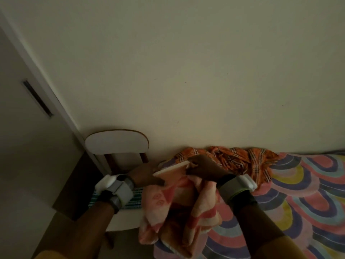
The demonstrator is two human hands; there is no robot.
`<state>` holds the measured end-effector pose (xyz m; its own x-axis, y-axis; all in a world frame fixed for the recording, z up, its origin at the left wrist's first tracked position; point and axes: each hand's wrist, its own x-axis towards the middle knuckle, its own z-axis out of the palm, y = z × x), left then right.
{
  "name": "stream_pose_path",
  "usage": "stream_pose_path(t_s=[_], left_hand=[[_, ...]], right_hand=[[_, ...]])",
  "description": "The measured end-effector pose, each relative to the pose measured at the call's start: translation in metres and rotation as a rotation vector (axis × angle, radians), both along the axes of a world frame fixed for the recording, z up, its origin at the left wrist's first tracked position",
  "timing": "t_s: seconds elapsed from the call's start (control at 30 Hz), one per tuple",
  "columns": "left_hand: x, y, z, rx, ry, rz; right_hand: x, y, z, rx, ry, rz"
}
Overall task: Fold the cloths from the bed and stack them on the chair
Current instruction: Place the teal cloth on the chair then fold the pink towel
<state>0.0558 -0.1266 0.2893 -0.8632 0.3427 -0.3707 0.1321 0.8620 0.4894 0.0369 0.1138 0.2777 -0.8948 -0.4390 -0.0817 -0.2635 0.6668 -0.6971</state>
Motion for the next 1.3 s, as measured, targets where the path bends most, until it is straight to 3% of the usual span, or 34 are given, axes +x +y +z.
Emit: stream_pose_path(t_s=[0.1, 0.2, 0.27, 0.33, 0.4, 0.5, 0.83, 1.07, 1.3], left_hand=[[0.01, -0.023, -0.013, 0.111, -0.049, 0.203], [0.015, -0.012, -0.015, 0.52, -0.071, 0.469], [0.016, 0.007, -0.017, 0.761, -0.096, 0.6], [0.016, 0.028, -0.02, 0.825, -0.029, 0.684], [0.015, 0.043, -0.028, 0.85, 0.036, 0.735], [0.013, 0.058, -0.036, 0.869, 0.072, 0.732], [0.012, 0.064, -0.033, 0.955, -0.033, 0.787], [0.009, 0.062, -0.038, 0.955, -0.049, 0.863], [0.014, 0.071, -0.032, 1.025, -0.062, 0.929]], right_hand=[[-0.018, 0.025, -0.007, 0.005, 0.048, -0.151], [-0.033, 0.022, -0.022, -0.074, 0.045, -0.386], [-0.029, 0.005, -0.027, -0.258, 0.03, -0.655], [-0.011, -0.02, -0.026, -0.52, 0.031, -0.817], [0.007, -0.047, -0.027, -0.62, 0.031, -0.754], [0.024, -0.073, -0.033, -0.555, 0.033, -0.703], [0.047, -0.066, -0.054, -0.49, 0.385, -0.532], [0.044, -0.064, -0.055, -0.506, 0.244, -0.543], [0.046, -0.059, -0.055, -0.471, 0.25, -0.491]])
